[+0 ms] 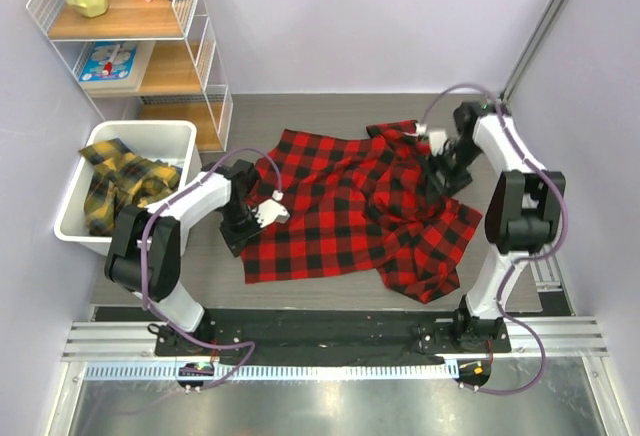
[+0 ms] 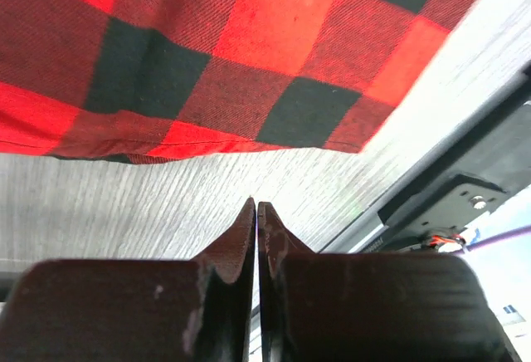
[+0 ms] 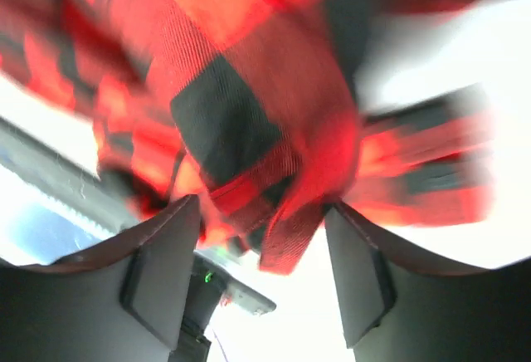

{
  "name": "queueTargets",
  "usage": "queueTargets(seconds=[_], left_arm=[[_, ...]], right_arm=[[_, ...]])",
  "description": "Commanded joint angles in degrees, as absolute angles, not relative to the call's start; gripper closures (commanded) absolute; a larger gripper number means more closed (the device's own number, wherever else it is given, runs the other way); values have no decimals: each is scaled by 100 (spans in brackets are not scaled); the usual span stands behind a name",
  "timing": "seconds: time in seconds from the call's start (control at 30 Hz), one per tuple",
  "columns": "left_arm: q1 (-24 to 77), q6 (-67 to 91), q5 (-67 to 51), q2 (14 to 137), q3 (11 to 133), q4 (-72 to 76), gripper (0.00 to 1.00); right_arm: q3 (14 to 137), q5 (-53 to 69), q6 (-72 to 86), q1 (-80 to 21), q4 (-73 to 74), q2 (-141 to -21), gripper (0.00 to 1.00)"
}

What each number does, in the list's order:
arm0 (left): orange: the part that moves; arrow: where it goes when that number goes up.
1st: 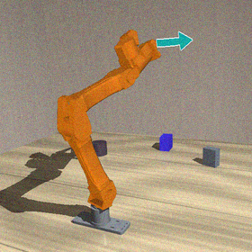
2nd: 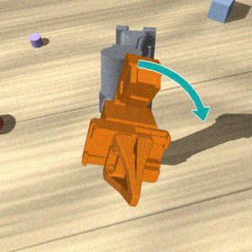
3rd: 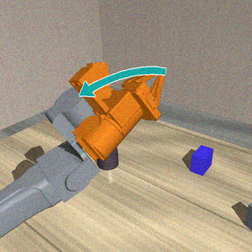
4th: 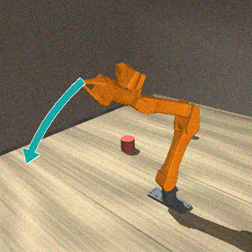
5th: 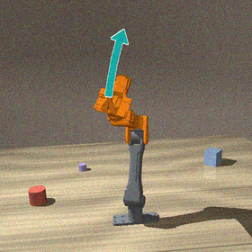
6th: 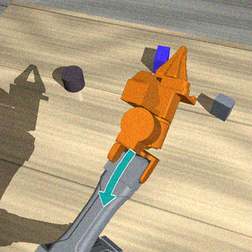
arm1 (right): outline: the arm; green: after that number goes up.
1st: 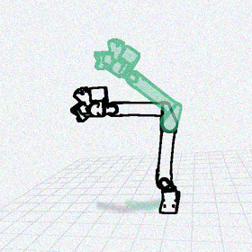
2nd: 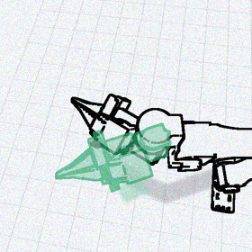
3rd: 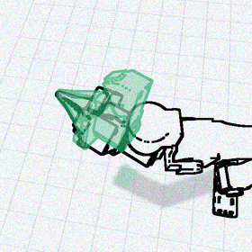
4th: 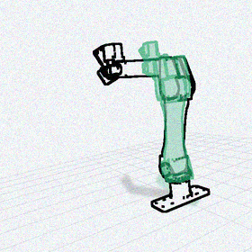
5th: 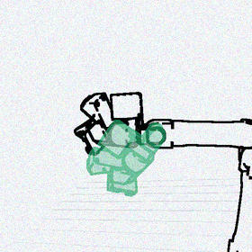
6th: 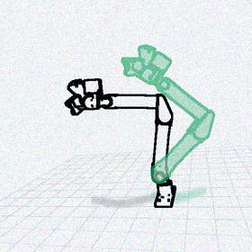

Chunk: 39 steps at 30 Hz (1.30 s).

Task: Fold and stack the long sleeve shirts
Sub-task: Flatten the shirt out

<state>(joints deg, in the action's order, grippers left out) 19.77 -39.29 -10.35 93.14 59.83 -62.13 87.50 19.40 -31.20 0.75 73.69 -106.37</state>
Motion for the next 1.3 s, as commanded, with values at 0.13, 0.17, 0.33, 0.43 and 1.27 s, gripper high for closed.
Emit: queueTargets(seconds=[0.13,0.17,0.33,0.43,1.27], left_arm=[[1863,-3684,-1652,9526,7645,-6092,73],[1863,-3596,-1678,9640,7803,-5978,69],[1863,-3261,-1688,10781,8945,-5678,55],[1863,-3130,-1653,11222,9280,-5476,53],[1846,-3006,-958,11742,9027,-5107,55]], right_arm=[[12994,2102,-1725,606,6691,-12548,29],[13251,2022,-1670,606,6645,-12968,28],[13922,1810,-1302,536,5830,-13754,26],[13625,1986,-1011,475,5109,-13825,18],[14201,-313,-2126,-457,3580,-15055,99]])
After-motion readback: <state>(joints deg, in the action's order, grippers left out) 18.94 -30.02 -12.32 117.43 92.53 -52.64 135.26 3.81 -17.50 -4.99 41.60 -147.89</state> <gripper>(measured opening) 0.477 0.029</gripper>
